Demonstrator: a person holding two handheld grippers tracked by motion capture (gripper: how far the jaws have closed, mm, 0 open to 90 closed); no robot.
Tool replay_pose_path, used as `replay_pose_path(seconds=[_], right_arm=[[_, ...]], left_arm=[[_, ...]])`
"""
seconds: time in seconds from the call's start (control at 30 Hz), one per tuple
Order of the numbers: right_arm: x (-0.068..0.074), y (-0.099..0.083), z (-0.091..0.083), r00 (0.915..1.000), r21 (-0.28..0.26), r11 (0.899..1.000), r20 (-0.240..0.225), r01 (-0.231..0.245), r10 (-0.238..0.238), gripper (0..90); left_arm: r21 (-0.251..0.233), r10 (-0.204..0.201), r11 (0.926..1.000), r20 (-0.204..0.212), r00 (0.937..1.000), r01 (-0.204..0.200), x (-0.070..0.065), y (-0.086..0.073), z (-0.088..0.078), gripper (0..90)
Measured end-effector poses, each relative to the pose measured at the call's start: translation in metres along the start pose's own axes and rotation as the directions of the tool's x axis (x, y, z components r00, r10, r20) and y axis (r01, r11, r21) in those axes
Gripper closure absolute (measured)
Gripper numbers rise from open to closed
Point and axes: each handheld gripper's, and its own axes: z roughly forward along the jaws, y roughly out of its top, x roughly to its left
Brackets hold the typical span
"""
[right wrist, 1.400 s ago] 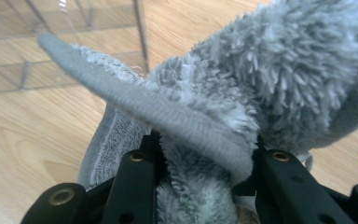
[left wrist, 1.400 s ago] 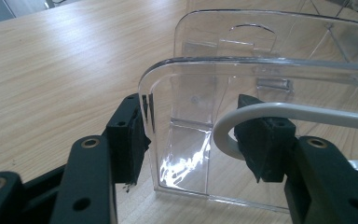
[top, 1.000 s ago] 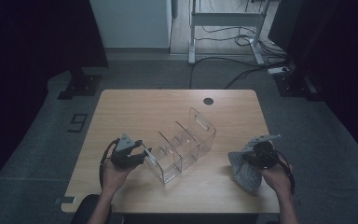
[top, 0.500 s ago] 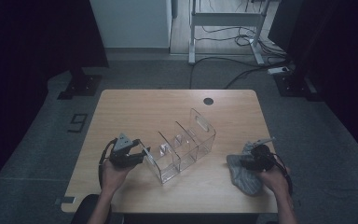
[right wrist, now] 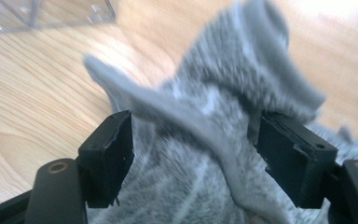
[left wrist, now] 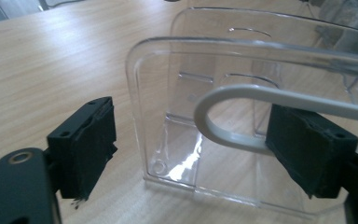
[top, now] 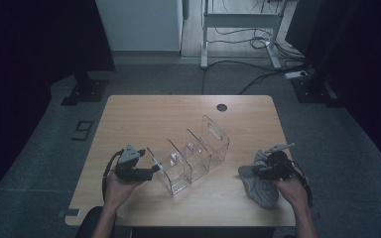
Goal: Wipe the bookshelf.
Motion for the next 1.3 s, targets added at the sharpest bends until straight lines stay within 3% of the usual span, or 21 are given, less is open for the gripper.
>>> replay_pose_path(seconds=[0.1,0.27,0.37,0.47,0.7,0.9,1.1,1.17,1.3], right_arm=[[0.005,0.005,-0.009,0.9998,-0.043,0.999,-0.001,0.019,-0.019,22.7],[0.014,0.015,-0.022,0.9966,-0.113,0.992,-0.059,0.051,-0.057,21.0],[0.021,0.022,-0.026,0.9925,-0.144,0.986,-0.075,0.085,-0.097,20.5],[0.027,0.030,-0.027,0.9865,-0.169,0.981,-0.119,0.092,-0.113,19.2],[0.031,0.042,-0.009,0.9689,-0.166,0.981,-0.206,0.104,-0.138,18.2],[0.038,0.055,0.006,0.9565,-0.169,0.978,-0.242,0.124,-0.163,18.1],[0.050,0.068,0.020,0.9414,-0.157,0.977,-0.282,0.145,-0.185,18.0],[0.054,0.072,0.024,0.9389,-0.160,0.974,-0.281,0.158,-0.198,18.0],[0.058,0.075,0.029,0.9287,-0.162,0.970,-0.298,0.179,-0.221,17.8]], left_arm=[[0.013,-0.007,0.9999,-0.008,0.9999,0.007,-0.001,-0.002,-0.003,14.3],[0.031,-0.020,0.9993,-0.025,0.9995,0.021,-0.003,-0.005,-0.008,14.3],[0.029,-0.027,0.9992,-0.014,0.9995,0.028,-0.006,-0.007,-0.011,13.9],[0.030,-0.019,0.9994,0.012,0.9997,0.019,-0.015,-0.007,-0.013,11.6],[0.050,0.027,0.9983,0.044,0.9987,-0.029,-0.038,-0.006,-0.019,3.4],[0.054,0.056,0.9967,0.079,0.9953,-0.060,-0.056,-0.004,-0.020,0.0],[0.064,0.081,0.9944,0.047,0.9956,-0.084,-0.065,0.003,-0.014,1.2],[0.076,0.083,0.9935,0.025,0.9962,-0.085,-0.065,0.003,-0.011,3.1],[0.086,0.072,0.9936,0.022,0.9972,-0.074,-0.062,0.002,-0.009,4.4]])
